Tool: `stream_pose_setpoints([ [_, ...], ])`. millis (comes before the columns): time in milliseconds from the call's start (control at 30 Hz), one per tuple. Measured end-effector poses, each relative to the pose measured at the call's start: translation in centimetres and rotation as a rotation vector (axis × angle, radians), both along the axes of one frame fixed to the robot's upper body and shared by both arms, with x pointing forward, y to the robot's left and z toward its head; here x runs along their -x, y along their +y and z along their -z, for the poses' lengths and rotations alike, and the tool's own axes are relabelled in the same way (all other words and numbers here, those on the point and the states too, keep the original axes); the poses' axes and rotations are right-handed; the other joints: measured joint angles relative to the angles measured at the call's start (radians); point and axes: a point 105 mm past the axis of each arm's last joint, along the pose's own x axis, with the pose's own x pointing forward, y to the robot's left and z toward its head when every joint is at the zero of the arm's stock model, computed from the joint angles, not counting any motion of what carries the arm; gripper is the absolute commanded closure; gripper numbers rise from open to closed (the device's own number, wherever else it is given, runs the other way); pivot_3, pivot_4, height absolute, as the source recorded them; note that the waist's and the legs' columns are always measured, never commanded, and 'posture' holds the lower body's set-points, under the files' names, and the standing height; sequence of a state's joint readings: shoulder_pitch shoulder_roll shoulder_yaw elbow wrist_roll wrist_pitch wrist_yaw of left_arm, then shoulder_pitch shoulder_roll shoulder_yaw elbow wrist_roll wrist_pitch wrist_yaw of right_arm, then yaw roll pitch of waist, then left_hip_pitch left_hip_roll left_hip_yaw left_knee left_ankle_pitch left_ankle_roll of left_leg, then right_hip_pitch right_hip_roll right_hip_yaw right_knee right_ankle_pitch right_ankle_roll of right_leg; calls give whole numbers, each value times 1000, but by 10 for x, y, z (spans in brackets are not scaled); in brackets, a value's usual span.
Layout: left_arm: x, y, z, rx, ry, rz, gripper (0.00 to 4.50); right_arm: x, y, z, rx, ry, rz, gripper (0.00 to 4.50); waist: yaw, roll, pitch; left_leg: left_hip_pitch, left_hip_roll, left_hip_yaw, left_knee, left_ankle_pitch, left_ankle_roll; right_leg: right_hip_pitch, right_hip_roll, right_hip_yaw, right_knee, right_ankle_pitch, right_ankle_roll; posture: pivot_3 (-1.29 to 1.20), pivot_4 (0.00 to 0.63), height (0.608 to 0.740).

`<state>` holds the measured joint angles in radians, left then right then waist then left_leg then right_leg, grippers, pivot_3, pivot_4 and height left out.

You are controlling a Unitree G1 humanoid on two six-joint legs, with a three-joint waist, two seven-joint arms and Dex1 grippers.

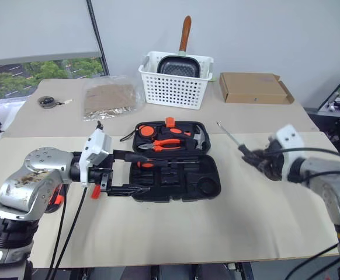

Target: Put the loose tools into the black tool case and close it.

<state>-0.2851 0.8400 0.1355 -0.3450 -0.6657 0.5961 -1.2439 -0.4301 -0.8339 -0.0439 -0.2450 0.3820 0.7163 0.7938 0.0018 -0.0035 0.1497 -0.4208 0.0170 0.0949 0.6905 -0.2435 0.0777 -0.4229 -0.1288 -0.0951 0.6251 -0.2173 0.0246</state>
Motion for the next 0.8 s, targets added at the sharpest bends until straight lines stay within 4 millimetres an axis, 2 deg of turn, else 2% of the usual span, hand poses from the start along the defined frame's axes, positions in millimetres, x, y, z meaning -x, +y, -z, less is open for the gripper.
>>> stream_pose_setpoints([
  [67, 8, 13, 5, 2, 21, -84, 0, -2, 27, 3, 75, -21, -216, 3524, -5, 0, 0, 0, 0, 1, 0, 0, 0, 0, 0, 1, -1, 0, 0, 0, 150, 700],
  [200, 21, 28, 11, 1, 51, -203, 0, -3, 58, 23, 151, 1, -494, 3524, -5, -1, 2, 0, 0, 1, 0, 2, -3, 1, -1, -1, -1, 0, 0, 0, 150, 700],
  [400, 37, 36, 15, -13, 59, -283, 0, -17, 72, 39, 251, 13, -668, 3524, 5, -1, 2, 1, 0, -1, 1, -2, -11, -1, -2, -1, 0, 1, -1, 0, 150, 700],
  [567, 41, 37, 13, -12, 47, -313, 0, -27, 78, 56, 308, 30, -720, 3524, 5, -1, 2, 2, 0, -1, 0, 0, -14, 0, -1, -2, 2, 6, -9, 0, 150, 700],
  [700, 41, 39, 11, -2, 43, -335, 0, -34, 80, 57, 346, 6, -733, 3524, -2, -1, 2, 2, 0, -1, 0, 2, -19, 0, 0, -2, 3, 5, -9, 0, 150, 700],
  [767, 42, 39, 12, -2, 48, -340, 0, -35, 79, 59, 354, 7, -741, 2520, -3, 0, 2, 2, 0, -1, 0, 3, -20, 0, 0, -2, 3, 5, -9, 0, 150, 700],
  [800, 42, 39, 12, -1, 49, -342, 0, -35, 79, 61, 356, 11, -744, 2324, -3, -1, 2, 2, 0, -1, 0, 3, -20, 0, 0, -2, 3, 5, -10, 0, 150, 700],
])
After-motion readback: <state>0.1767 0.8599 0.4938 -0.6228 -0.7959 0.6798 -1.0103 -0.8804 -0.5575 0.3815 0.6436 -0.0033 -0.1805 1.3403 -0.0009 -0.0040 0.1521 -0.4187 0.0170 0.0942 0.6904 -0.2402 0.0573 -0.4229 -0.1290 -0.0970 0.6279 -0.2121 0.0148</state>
